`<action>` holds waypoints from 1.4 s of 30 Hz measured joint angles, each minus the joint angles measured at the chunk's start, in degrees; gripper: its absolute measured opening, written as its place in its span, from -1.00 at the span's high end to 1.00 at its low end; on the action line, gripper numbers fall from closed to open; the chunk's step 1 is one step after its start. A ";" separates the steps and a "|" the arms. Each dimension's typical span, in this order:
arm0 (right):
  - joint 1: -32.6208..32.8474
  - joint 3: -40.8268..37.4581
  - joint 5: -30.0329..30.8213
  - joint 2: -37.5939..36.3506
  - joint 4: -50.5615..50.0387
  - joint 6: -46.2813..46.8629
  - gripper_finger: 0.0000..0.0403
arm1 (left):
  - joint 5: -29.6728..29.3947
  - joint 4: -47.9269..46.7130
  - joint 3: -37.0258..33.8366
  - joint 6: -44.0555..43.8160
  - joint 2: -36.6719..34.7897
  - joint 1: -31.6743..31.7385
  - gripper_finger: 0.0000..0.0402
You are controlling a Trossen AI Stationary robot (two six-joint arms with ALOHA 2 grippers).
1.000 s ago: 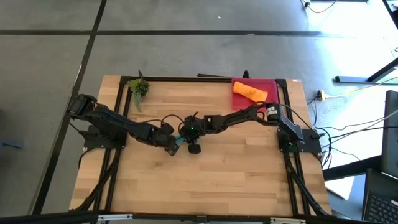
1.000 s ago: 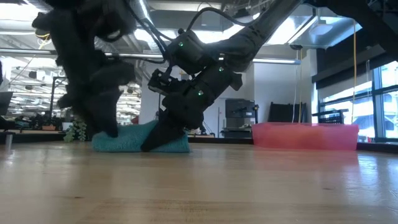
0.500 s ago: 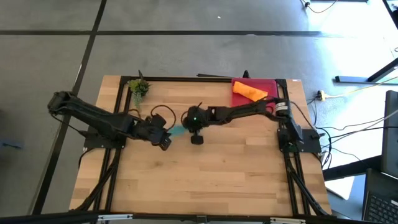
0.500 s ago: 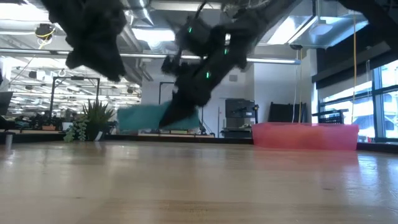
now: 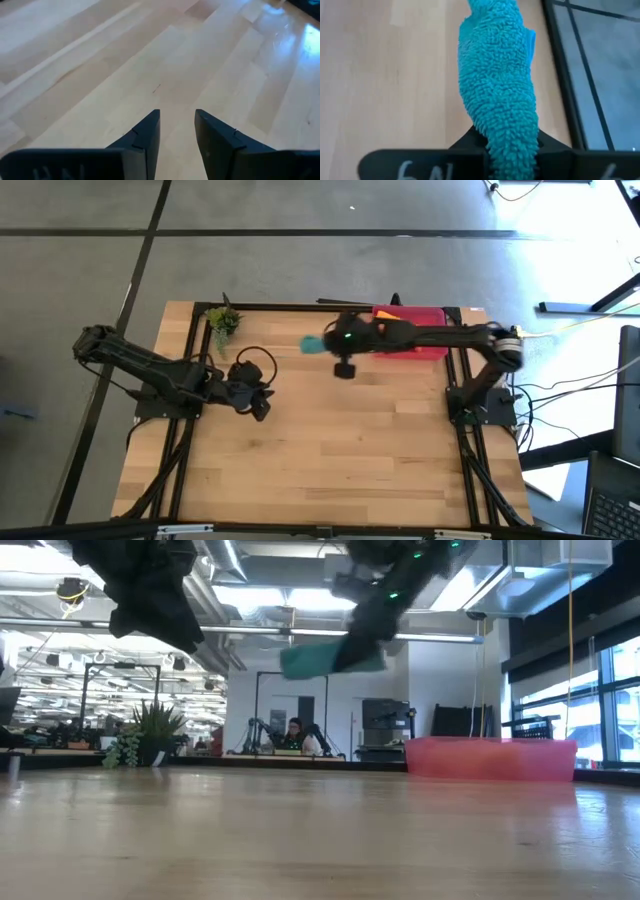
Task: Roll microfiber towels into tight, uniform cylinder then place into a basket
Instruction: Put the rolled blue microfiber towel into the red bin
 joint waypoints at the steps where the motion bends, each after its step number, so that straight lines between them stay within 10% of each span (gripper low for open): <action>1: -0.77 -1.70 0.02 -2.12 0.27 0.08 0.84 | -0.09 0.06 0.01 0.00 -0.01 0.00 0.43; 19: -15.94 -38.39 11.12 -37.90 2.00 6.17 0.84 | -1.38 0.23 0.00 0.02 -0.01 0.55 0.44; 42: -22.39 -45.20 6.65 -26.90 9.41 7.53 0.76 | -1.44 2.02 0.00 2.96 -0.01 0.68 0.43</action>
